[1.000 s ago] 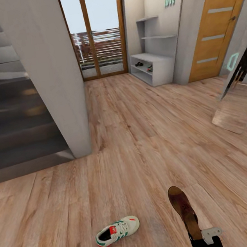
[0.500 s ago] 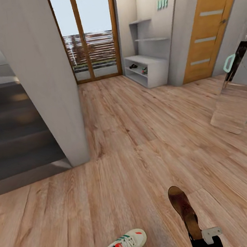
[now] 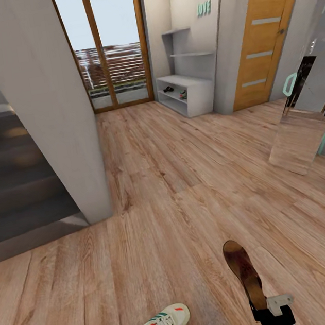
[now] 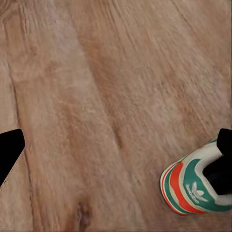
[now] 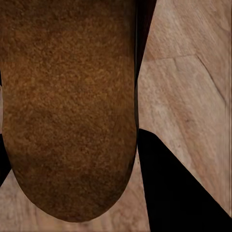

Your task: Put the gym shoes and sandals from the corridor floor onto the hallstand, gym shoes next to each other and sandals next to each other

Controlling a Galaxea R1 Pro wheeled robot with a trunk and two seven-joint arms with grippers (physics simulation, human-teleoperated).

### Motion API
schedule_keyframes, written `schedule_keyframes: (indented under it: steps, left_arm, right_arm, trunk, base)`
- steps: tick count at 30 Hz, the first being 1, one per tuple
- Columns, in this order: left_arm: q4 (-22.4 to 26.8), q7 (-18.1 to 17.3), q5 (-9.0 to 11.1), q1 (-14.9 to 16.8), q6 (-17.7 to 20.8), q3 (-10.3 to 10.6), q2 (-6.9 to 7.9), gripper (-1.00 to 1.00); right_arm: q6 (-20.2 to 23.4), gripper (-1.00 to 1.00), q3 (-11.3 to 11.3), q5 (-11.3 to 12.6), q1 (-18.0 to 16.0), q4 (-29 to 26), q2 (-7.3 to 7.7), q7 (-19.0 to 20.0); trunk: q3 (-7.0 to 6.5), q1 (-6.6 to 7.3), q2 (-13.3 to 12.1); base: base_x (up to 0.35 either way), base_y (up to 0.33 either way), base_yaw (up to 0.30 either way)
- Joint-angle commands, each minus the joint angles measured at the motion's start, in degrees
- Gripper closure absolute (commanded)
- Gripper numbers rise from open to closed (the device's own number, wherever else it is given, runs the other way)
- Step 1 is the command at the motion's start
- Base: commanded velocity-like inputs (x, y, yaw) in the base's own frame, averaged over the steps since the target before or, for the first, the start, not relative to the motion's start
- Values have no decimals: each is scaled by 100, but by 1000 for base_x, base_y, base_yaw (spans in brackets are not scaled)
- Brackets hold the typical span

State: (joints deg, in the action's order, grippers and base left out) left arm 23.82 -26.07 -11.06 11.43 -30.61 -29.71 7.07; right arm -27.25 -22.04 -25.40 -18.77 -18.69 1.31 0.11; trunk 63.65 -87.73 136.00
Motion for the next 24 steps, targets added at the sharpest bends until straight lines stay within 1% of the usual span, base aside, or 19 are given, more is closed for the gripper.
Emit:
schedule_keyframes:
  steps: [1,3,4,5,7,8,9,10,11,13,14,15,19,24]
  left_arm:
    - [-2,-32,-201,13,-24,-4,34,-100]
    - [0,-34,-485,24,-13,70,103,-100]
    - [10,-39,-757,38,4,124,151,-100]
    - [15,-40,-885,51,14,143,168,-100]
    - [25,-57,-1408,261,51,200,197,-100]
    - [13,-102,-1963,518,86,252,204,-100]
    - [5,-111,-2092,573,99,265,203,-100]
    - [-9,-127,-2341,685,138,282,193,-100]
    - [-34,-268,-2959,1066,503,315,125,-100]
    - [-31,-346,-3034,1116,565,369,91,-100]
    - [-12,-391,-3072,1142,603,537,76,-100]
    - [8,-404,-3080,1150,645,796,-14,-100]
    - [15,-406,-3084,1150,638,825,-53,-100]
    - [17,-407,-3085,1151,634,840,-70,-100]
  right_arm:
    - [-13,100,-38,-45,-2,-82,0,13]
    - [26,100,-38,-42,-1,-298,7,20]
    - [97,100,-38,-39,-6,-553,11,28]
    - [150,100,-38,-38,-12,-687,13,32]
    - [565,100,-33,-32,-104,-1287,16,78]
    - [1173,100,-12,-28,-348,-1872,9,269]
    - [1330,100,-8,-28,-418,-1999,4,341]
    - [1648,100,-3,-27,-566,-2223,-8,506]
    - [3063,100,5,-19,-1476,-2714,-39,1019]
    - [3265,100,6,-18,-1643,-2781,-36,1088]
    - [3421,100,-10,-19,-1770,-2914,-30,1527]
    - [3467,100,-27,-30,-1810,-3000,-6,2080]
    - [3471,100,-28,-40,-1813,-3019,17,2132]
    - [3476,100,-29,-43,-1815,-3018,26,2147]
  trunk:
    - [4,1,2]
    - [4,1,2]
    - [4,1,2]
    - [4,1,2]
    - [4,1,2]
    - [4,1,2]
    - [4,1,2]
    - [4,1,2]
    - [4,1,2]
    - [4,1,2]
    - [4,1,2]
    - [4,1,2]
    - [4,1,2]
    - [-1,1,2]
  base:
    - [1,0,-8]
    - [0,0,-6]
    - [0,0,-3]
    - [0,0,-3]
    - [0,0,-1]
    - [0,0,0]
    - [0,0,0]
    - [0,0,0]
    - [0,0,0]
    - [0,0,0]
    - [0,0,0]
    - [231,-43,0]
    - [105,-20,-20]
    - [25,-5,-198]
